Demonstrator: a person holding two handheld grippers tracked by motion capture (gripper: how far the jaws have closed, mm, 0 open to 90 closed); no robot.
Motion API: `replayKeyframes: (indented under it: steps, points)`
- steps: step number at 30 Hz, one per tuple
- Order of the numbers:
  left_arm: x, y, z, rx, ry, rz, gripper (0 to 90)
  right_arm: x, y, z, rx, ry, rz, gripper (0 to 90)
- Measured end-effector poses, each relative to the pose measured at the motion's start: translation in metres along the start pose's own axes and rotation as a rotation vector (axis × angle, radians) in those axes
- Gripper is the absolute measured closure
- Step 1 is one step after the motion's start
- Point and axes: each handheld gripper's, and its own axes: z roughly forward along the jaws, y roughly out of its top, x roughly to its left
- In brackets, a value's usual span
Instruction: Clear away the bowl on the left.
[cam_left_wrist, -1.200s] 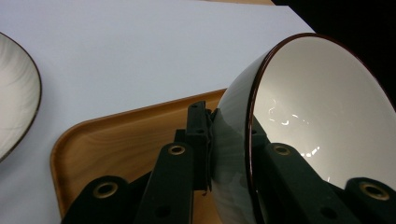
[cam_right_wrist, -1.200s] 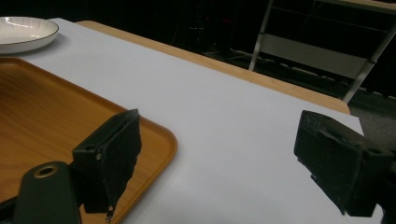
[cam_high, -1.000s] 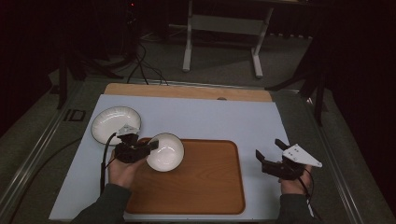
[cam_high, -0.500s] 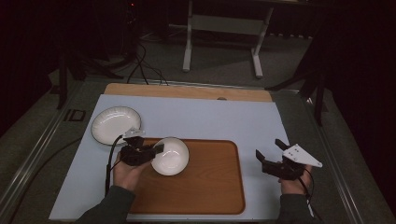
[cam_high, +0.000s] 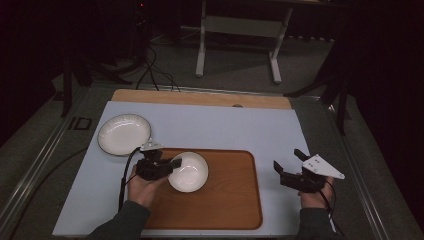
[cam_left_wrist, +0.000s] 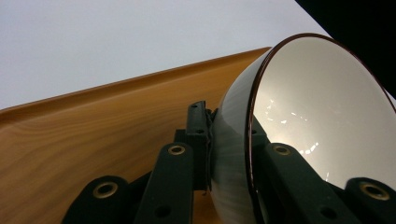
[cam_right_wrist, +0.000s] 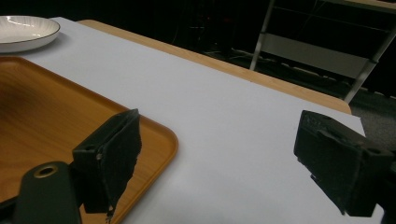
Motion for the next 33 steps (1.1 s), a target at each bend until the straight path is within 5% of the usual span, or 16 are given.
replayKeyframes:
  steps: [33]
  points:
    - [-0.011, -0.008, 0.024, 0.056, 0.002, 0.003, 80.3, 0.0, 0.0, 0.001, 0.002, 0.005, -0.002, 14.5]
